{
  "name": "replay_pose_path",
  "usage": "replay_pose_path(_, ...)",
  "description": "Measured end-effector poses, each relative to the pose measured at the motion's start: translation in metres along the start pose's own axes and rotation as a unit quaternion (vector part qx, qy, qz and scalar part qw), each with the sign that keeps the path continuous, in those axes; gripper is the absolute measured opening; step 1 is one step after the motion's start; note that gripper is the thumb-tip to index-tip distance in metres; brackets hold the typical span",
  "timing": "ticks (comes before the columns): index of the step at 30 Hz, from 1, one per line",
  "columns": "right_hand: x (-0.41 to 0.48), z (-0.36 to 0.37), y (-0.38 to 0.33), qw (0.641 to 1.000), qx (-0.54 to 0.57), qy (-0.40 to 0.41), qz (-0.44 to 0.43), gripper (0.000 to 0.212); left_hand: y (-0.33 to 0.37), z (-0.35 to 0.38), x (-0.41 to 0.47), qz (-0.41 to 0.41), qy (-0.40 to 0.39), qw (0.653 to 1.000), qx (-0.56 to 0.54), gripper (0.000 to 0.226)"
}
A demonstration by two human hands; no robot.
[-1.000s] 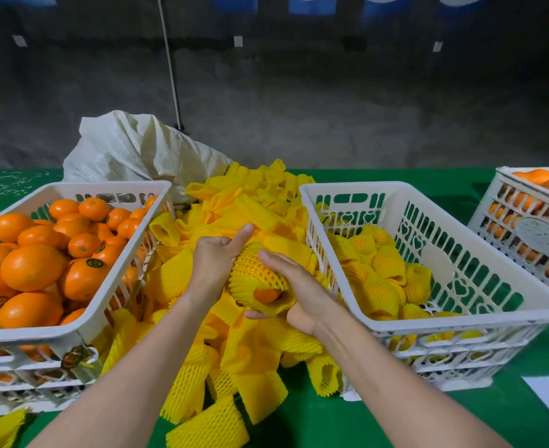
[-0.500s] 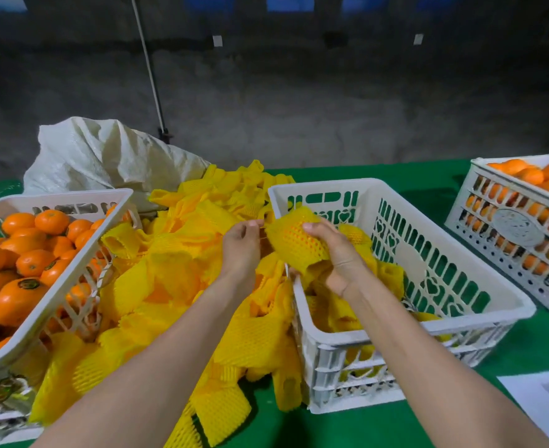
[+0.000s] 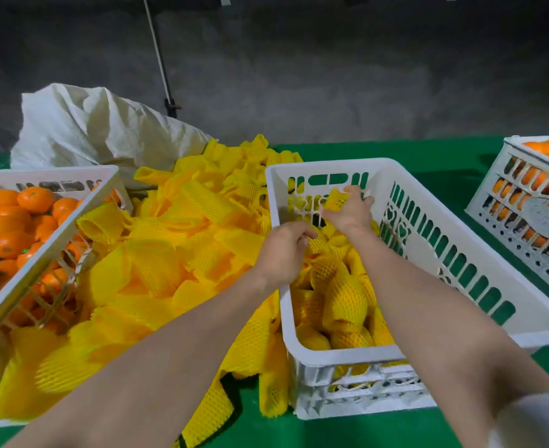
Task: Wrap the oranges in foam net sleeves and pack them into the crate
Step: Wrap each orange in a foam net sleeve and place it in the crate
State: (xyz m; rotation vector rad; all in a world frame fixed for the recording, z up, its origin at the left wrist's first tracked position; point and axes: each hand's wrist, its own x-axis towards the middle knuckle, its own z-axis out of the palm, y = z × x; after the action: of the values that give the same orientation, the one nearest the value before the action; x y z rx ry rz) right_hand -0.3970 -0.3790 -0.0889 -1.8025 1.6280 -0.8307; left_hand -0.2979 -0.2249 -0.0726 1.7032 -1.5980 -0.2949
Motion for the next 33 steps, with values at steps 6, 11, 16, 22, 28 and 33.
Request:
replay_pose_path(6, 0.008, 0.032, 0.027, 0.966, -0.195, -0.167, -0.023, 0.066, -0.001, 0.001, 0.0, 0.016, 0.008, 1.0, -0.007, 0.03)
replay_pose_path(11, -0.005, 0.036, 0.011, 0.938, -0.288, -0.183, -0.067, 0.056, -0.001, 0.003, 0.0, 0.01, 0.016, 1.0, 0.0, 0.028)
replay_pose_path(16, -0.024, 0.025, -0.028, 0.956, -0.218, -0.122, -0.154, 0.044, 0.006, -0.004, -0.005, 0.002, 0.031, 0.999, -0.043, 0.028)
replay_pose_path(22, -0.062, 0.005, -0.066, 0.959, -0.104, -0.049, -0.26, 0.03, -0.016, -0.036, -0.033, -0.043, 0.05, 0.988, -0.138, 0.022)
replay_pose_path(28, -0.139, 0.012, -0.116, 0.92, -0.022, -0.077, -0.383, 0.025, -0.057, -0.097, -0.054, -0.123, 0.127, 0.964, -0.198, 0.021)
replay_pose_path(33, -0.175, 0.059, -0.14, 0.897, -0.157, -0.214, -0.355, 0.035, -0.097, -0.148, -0.082, -0.206, 0.207, 0.933, -0.208, 0.017)
